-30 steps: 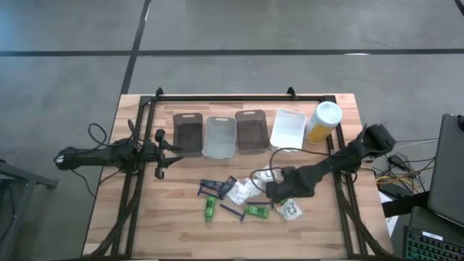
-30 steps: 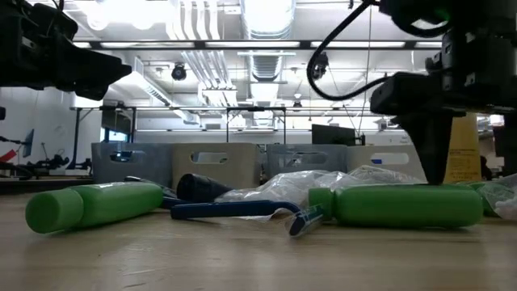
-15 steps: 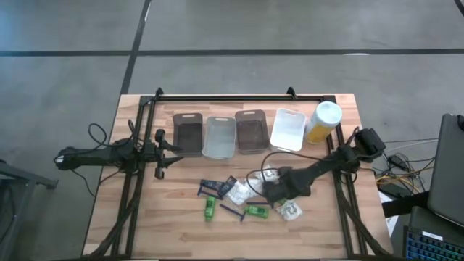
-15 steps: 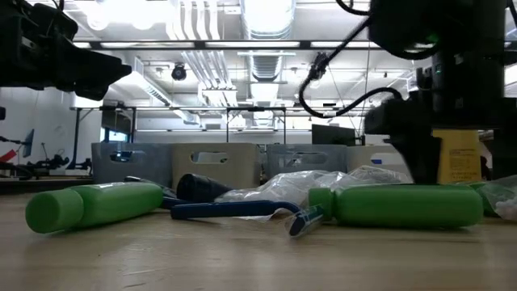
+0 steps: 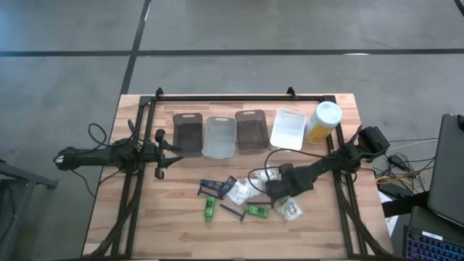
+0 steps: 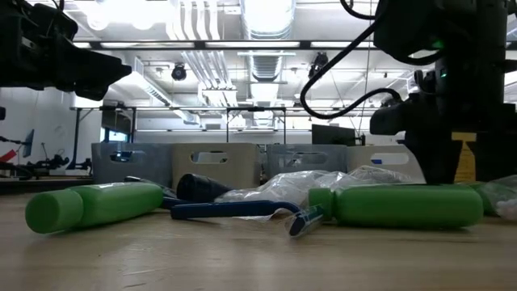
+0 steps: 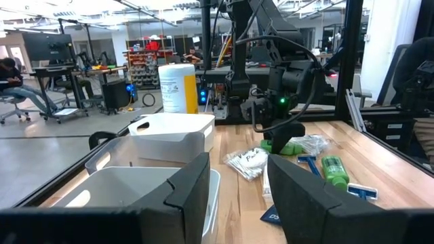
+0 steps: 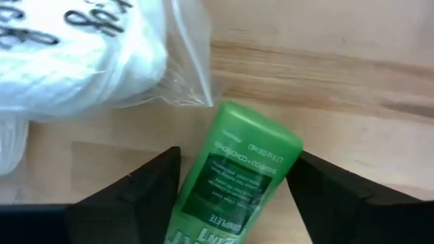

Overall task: Pick & Place Travel size toiletries
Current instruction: Put the green shampoo into the white bin

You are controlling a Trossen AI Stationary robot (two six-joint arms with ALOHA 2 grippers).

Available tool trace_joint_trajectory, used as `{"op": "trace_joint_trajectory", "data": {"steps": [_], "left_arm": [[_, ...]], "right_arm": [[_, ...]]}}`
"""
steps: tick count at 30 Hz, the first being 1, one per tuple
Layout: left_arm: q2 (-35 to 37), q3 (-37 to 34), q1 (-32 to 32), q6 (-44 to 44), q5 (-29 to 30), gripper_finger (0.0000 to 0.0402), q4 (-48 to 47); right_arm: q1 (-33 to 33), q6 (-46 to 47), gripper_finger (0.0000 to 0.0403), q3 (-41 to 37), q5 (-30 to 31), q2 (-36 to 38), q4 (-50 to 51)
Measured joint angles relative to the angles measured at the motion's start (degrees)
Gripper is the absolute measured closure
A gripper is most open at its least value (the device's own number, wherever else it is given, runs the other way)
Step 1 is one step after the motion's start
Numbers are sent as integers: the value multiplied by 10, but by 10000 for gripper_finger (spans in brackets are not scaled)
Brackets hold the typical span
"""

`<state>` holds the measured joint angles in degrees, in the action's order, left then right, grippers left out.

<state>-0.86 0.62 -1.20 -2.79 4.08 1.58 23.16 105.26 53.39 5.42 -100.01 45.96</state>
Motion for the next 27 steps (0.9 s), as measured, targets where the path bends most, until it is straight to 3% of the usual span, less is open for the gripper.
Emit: {"op": "trace_joint_trajectory", "data": {"steps": [13,23,27], "left_arm": [[0,0,0,0,0,246,0],[0,0,0,0,0,246,0],[0,0,0,0,0,246,0]], "right_arm": [[1,-142,259,-6,1,31,-25],[-20,-176,262,-5,17,134,8],[-33,-174,262,-5,58,188,21]]}}
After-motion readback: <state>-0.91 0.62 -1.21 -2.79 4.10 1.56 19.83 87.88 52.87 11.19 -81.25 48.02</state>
